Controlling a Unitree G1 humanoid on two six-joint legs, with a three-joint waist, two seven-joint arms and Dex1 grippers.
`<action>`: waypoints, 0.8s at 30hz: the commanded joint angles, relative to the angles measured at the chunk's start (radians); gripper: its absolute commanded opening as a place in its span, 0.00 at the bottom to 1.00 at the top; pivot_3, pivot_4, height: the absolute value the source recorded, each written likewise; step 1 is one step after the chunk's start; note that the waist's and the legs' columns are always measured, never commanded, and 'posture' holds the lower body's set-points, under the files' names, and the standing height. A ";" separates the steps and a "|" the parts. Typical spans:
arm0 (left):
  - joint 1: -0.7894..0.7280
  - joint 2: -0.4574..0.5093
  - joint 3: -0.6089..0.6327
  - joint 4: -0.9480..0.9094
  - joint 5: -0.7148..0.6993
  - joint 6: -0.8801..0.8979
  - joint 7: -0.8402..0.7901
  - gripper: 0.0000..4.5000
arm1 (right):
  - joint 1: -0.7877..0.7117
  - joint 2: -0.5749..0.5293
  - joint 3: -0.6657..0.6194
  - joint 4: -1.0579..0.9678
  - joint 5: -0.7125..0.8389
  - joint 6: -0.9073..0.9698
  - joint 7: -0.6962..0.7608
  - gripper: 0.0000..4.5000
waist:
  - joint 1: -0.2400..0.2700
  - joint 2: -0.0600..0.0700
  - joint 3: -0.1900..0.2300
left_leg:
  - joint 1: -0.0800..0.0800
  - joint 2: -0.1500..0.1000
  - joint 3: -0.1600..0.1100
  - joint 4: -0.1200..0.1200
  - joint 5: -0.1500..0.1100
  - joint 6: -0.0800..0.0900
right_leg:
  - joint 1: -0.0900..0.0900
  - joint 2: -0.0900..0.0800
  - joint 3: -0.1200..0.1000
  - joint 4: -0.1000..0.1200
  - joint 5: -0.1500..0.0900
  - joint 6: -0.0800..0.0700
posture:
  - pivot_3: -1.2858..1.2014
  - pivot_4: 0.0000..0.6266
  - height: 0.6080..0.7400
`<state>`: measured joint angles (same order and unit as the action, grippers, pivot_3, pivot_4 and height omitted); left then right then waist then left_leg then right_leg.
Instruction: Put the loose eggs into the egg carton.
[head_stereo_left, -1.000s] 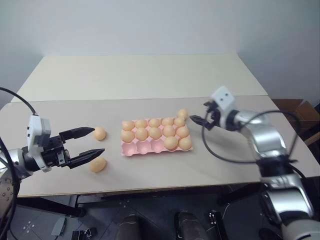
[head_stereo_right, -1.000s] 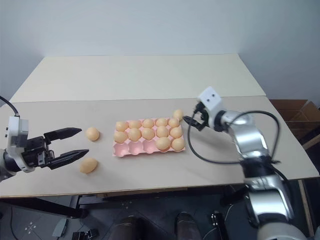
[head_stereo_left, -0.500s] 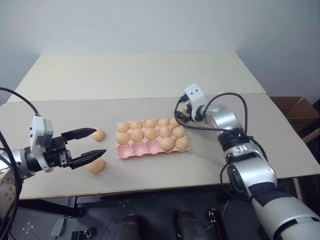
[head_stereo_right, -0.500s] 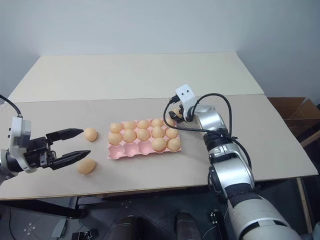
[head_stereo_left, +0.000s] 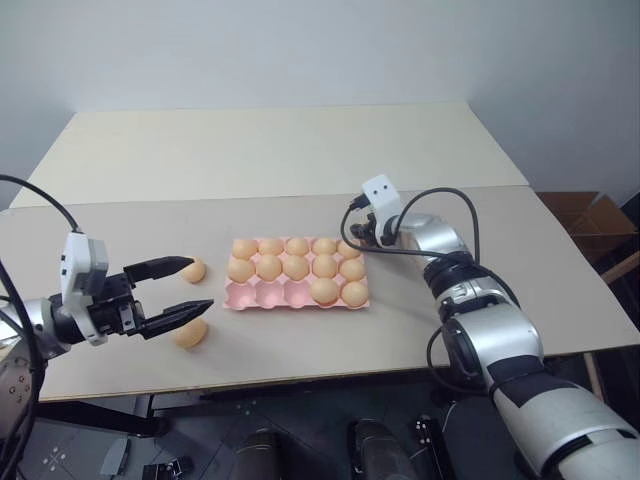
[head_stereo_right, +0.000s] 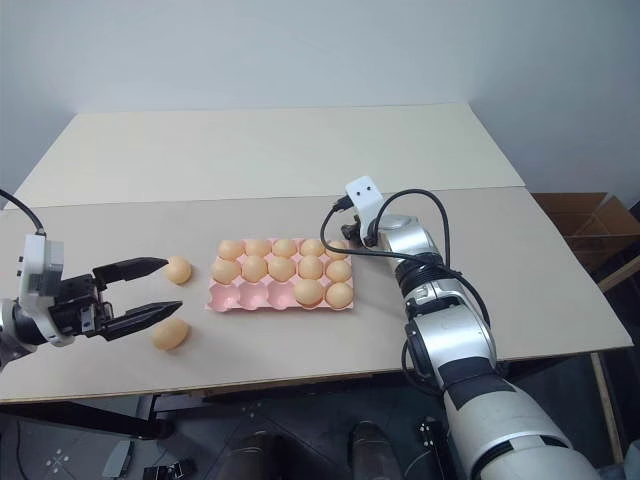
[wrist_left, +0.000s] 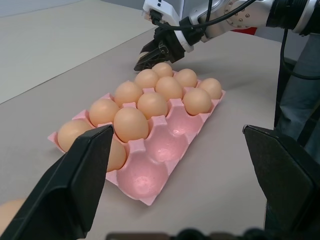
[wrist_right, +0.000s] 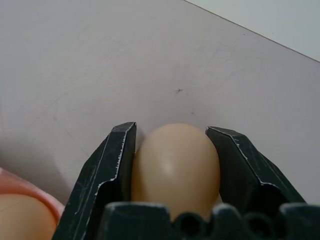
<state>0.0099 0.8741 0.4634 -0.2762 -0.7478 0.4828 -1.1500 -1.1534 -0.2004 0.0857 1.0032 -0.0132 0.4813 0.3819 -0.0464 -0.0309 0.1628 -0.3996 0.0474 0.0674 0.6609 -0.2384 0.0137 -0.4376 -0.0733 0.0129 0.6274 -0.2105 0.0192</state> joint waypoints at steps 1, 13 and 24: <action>-0.010 0.019 0.023 -0.022 -0.006 -0.011 -0.003 1.00 | -0.033 -0.002 -0.036 -0.061 0.020 -0.019 -0.001 0.58 | 0.000 0.000 0.000 | 0.000 0.000 0.000 0.000 0.000 0.000 | 0.000 0.000 0.000 0.000 0.000 0.000 | 0.52 0.24 1.00; -0.062 0.013 -0.015 0.016 0.009 -0.021 -0.016 1.00 | 0.213 -0.052 -0.013 -0.931 0.187 0.263 0.164 0.58 | 0.007 0.000 -0.001 | -0.002 0.001 -0.002 -0.001 -0.001 0.001 | -0.001 0.000 -0.002 0.001 0.000 0.000 | 0.52 0.24 1.00; -0.048 0.027 0.007 0.013 0.000 -0.006 -0.033 1.00 | 0.529 -0.068 0.304 -1.348 0.132 0.291 0.157 0.58 | 0.003 0.000 -0.001 | 0.001 0.000 -0.001 0.000 0.002 -0.002 | 0.000 0.000 -0.001 0.001 0.001 0.001 | 0.52 0.24 1.00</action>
<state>-0.0366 0.8824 0.4382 -0.2469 -0.7355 0.4826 -1.1762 -0.6241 -0.2702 0.3783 -0.3098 0.1377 0.8027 0.5538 -0.0430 -0.0311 0.1620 -0.3988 0.0479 0.0660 0.6610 -0.2361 0.0106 -0.4376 -0.0724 0.0115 0.6282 -0.2097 0.0202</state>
